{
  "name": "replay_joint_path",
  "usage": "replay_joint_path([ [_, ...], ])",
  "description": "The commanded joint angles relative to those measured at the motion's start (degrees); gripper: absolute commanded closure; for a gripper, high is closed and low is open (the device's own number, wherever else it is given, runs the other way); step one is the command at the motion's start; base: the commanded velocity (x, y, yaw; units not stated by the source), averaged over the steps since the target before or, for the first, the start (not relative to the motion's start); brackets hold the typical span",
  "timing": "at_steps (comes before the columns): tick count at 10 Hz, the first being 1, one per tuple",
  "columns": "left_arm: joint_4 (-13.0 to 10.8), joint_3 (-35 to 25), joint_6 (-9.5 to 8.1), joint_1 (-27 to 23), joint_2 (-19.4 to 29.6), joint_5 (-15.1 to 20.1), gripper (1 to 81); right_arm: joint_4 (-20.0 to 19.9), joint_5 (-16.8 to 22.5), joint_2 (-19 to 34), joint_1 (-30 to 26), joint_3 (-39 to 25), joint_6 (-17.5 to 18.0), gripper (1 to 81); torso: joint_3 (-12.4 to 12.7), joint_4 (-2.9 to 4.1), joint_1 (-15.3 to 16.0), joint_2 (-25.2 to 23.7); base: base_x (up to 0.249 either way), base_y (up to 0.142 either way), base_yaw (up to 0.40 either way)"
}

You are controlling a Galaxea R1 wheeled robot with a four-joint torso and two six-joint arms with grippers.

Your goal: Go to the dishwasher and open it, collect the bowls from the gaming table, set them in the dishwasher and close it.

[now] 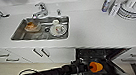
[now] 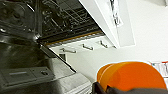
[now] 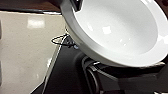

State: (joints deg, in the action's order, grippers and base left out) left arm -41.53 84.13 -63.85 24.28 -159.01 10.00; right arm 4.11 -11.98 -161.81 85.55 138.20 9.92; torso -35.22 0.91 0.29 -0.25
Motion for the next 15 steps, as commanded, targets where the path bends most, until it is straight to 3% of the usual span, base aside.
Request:
replay_joint_path([
  [1, 0.0, 4.4, -0.04, -7.1, -5.9, -2.7, 81.1, 0.6, 4.7, 0.2, 2.0, -0.9, 0.2, 81.1, 0.0, 0.0, 0.0, 0.0, 0.0, 0.0, 0.0],
  [2, -0.3, 4.8, 0.05, -7.1, -7.8, -2.4, 81.1, 0.6, 4.7, 0.0, 2.0, -0.8, 0.2, 81.1, 0.0, 0.0, 0.0, 0.0, 0.0, 0.0, 0.0],
  [4, -2.1, 4.7, 0.13, -6.8, -11.1, 1.8, 81.1, 0.6, 4.7, -0.3, 1.9, -0.6, 0.3, 81.1, 0.0, 0.0, 0.0, 0.0, 0.0, 0.0, 0.0],
  [7, -3.5, 4.5, 0.31, -5.2, -12.6, 3.4, 81.1, 0.6, 4.8, -0.9, 1.4, -0.5, 0.3, 81.1, 0.0, 0.0, 0.0, 0.0, 0.0, 0.0, 0.0],
  [8, -3.6, 4.5, 0.48, -4.6, -12.7, 4.3, 1.0, 0.6, 4.8, -0.9, 1.3, -0.6, 0.3, 81.1, 0.0, 0.0, 0.0, 0.0, 0.0, 0.0, 0.0],
  [10, -3.6, 2.9, 0.74, -2.7, -10.3, 4.6, 1.0, 0.6, 4.8, -0.5, 1.1, -0.9, 0.4, 81.1, 0.0, 0.0, 0.0, 0.0, 0.0, 0.0, 0.0],
  [12, -5.5, -2.2, 1.19, 1.4, -1.8, 4.6, 1.0, 0.6, 4.6, 3.3, 0.4, -4.6, 0.4, 81.1, 0.0, 0.0, 0.0, 0.0, 0.0, 0.0, 0.0],
  [14, -10.6, -8.8, 1.19, 8.6, 8.0, 5.3, 1.0, 0.7, 2.1, 11.3, -0.5, -13.7, 0.4, 81.1, 0.0, 0.0, 0.0, 0.0, 0.0, 0.0, 0.0],
  [15, -14.5, -11.4, 1.19, 13.4, 12.6, 5.4, 1.0, 0.6, -0.2, 16.6, -1.1, -19.1, 0.4, 81.1, 0.0, 0.0, 0.0, 0.0, 0.0, 0.0, 0.0],
])
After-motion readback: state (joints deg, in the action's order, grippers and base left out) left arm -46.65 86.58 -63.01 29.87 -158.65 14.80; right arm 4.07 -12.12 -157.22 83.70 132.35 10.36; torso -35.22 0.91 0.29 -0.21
